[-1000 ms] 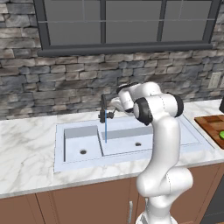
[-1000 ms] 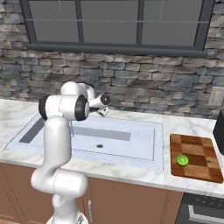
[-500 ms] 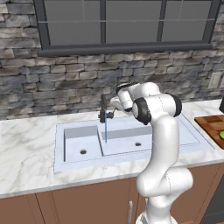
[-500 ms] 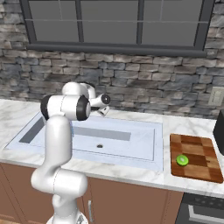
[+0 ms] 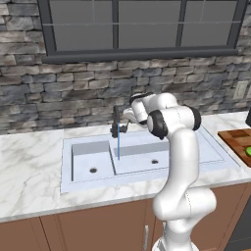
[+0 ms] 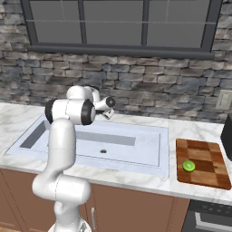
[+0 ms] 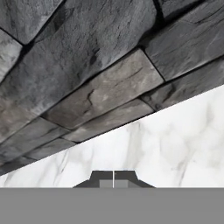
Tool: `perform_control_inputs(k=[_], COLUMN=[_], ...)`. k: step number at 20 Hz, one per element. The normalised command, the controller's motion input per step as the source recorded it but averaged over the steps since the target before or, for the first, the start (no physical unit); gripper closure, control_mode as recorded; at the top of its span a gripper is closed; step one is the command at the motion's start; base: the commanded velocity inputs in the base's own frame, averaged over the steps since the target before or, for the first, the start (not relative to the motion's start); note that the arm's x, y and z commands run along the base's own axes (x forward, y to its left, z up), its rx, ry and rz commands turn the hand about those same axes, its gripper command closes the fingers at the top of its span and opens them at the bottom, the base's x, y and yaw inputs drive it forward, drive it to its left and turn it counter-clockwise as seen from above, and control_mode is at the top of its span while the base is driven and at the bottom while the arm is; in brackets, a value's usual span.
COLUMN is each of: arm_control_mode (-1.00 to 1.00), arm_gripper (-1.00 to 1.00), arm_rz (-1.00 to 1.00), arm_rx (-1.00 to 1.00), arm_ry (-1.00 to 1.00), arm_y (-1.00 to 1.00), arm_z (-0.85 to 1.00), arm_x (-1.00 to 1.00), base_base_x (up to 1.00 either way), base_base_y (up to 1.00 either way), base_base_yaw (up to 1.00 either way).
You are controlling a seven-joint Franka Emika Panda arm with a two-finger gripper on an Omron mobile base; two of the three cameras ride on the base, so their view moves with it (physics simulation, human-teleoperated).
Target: Pick the kiwi from the sink and place it on the cutting board to airdry. Then turn off the sink faucet.
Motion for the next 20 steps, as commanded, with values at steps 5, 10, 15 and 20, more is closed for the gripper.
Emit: perform_control_inputs(k=[5,10,15,20], arm_control_mode=[-1.0,-1.0,-1.0,-1.0], arm_gripper=[1.0,1.0,1.0,1.0], arm_rz=[0.0,0.0,0.0,0.0], arm_rx=[0.0,0.0,0.0,0.0], arm_ry=[0.0,0.0,0.01,0.03], arm_y=[0.27,0.44,0.55,0.58], arm_z=[-0.21,-0.18,-0.06,0.0], arm_x=[0.19,0.19,0.14,0.12], base_base_x=[0.0,0.0,0.0,0.0], base_base_y=[0.0,0.0,0.0,0.0], base_base_yaw=[0.0,0.0,0.0,0.0])
